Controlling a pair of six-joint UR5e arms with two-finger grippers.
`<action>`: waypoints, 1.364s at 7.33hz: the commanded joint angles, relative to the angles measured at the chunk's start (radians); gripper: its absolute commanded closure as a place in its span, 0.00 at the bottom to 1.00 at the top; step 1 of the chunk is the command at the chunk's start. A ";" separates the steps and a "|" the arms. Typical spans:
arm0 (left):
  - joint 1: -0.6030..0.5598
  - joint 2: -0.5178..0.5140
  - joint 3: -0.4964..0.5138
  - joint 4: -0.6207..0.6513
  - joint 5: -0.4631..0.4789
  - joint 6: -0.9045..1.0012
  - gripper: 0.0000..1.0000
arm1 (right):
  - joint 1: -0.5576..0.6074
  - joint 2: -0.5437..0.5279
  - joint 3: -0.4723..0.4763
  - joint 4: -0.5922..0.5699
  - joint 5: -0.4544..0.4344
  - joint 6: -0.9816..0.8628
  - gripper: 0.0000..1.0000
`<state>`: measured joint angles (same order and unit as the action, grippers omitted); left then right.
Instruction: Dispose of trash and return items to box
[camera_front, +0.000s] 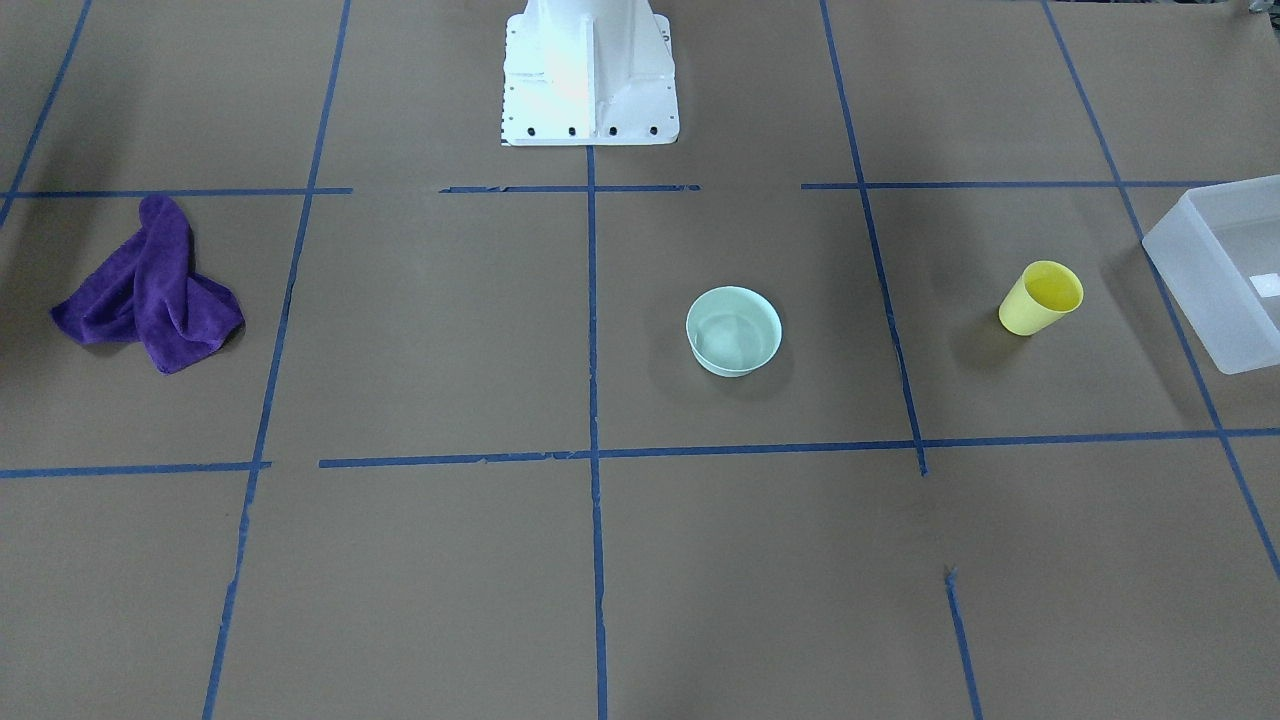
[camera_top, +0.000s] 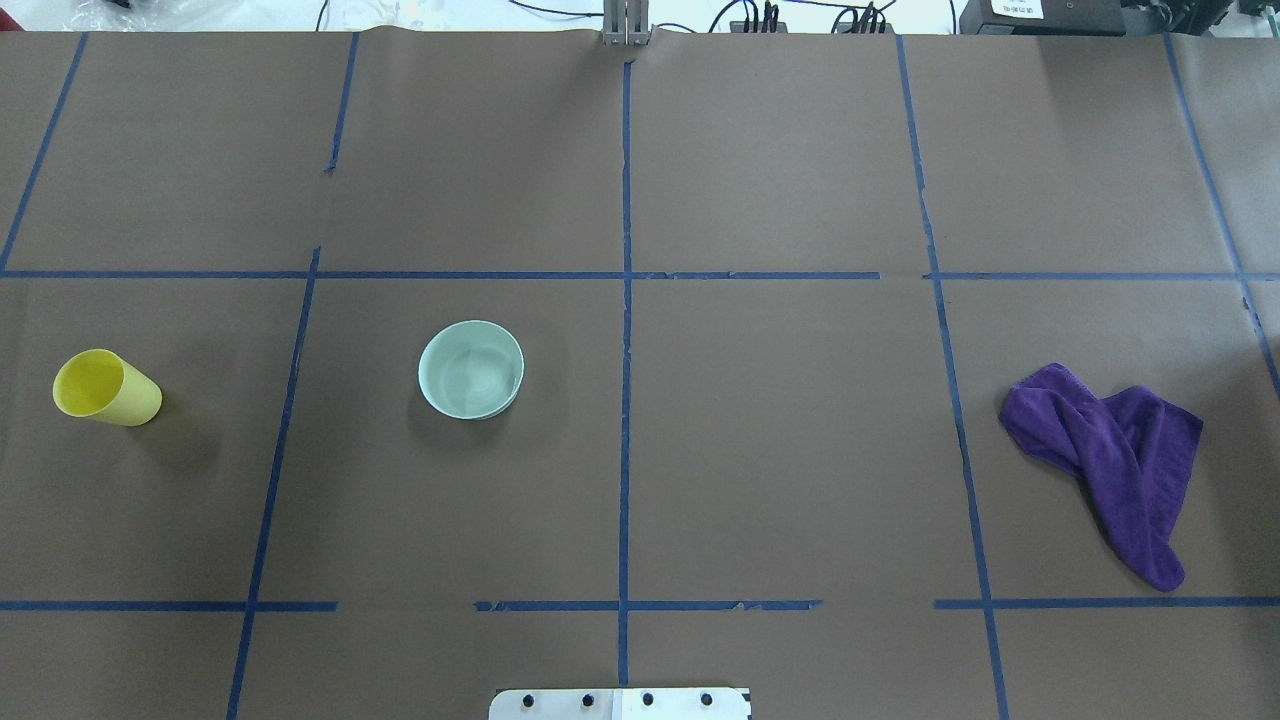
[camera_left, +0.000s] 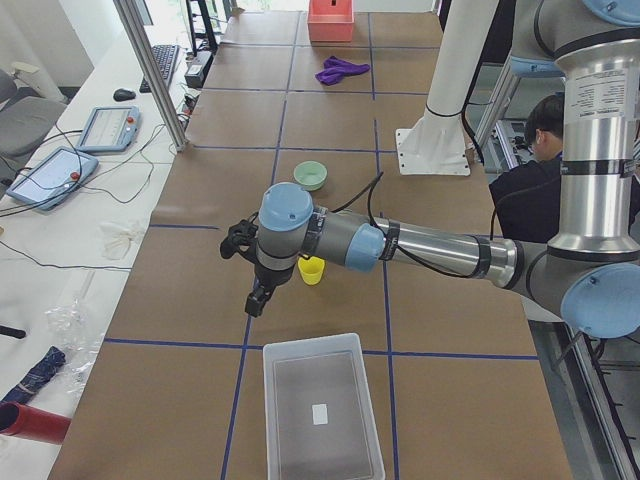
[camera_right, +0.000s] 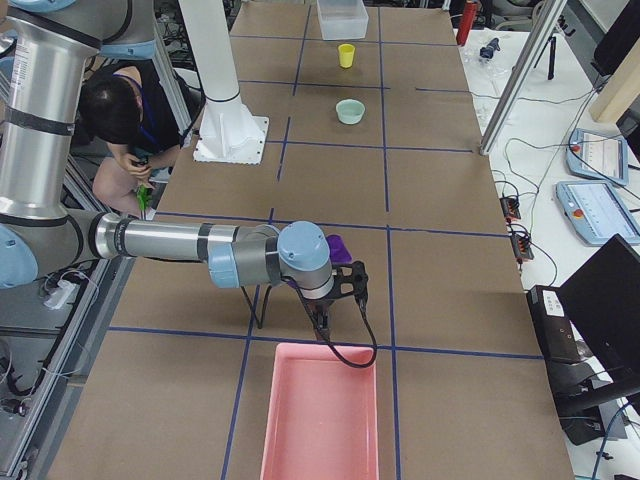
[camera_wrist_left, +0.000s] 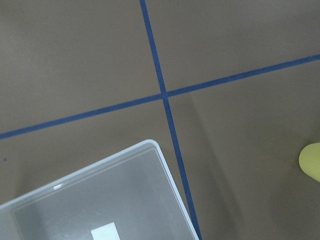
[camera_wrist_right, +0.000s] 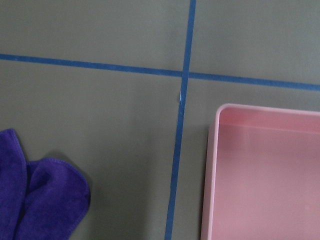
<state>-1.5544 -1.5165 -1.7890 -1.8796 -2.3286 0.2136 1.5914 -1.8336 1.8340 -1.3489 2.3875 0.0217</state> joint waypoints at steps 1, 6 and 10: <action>0.039 -0.020 0.061 -0.312 -0.003 -0.073 0.00 | -0.001 0.020 -0.002 0.056 0.079 0.010 0.00; 0.307 0.066 0.072 -0.687 -0.011 -0.639 0.00 | -0.001 0.007 -0.005 0.140 0.069 0.043 0.00; 0.645 0.159 0.075 -0.739 0.469 -1.133 0.22 | -0.001 -0.009 -0.004 0.212 0.068 0.041 0.00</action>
<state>-1.0276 -1.3661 -1.7193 -2.6132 -1.9818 -0.7536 1.5907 -1.8447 1.8287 -1.1716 2.4552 0.0627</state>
